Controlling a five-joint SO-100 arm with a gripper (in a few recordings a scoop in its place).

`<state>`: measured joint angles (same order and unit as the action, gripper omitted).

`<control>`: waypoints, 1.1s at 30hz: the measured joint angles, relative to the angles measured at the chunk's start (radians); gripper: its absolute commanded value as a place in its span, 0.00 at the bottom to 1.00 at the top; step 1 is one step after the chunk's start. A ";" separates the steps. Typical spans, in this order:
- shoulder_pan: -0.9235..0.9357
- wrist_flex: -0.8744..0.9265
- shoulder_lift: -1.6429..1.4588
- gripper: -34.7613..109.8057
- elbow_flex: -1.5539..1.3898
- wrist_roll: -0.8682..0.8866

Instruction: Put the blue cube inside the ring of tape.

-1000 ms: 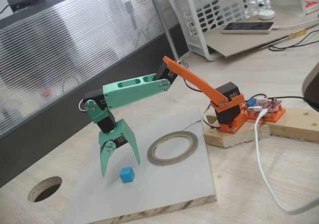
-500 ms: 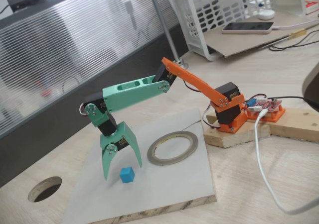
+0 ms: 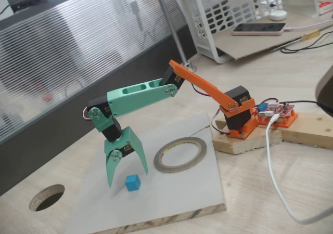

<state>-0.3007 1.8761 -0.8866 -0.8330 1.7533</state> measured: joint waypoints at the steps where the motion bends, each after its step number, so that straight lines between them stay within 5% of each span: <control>1: -0.002 0.000 0.018 0.74 0.000 0.000; 33: -0.005 0.000 0.074 0.74 0.000 0.000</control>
<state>-0.3053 1.8761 -0.8130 -0.8330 1.7533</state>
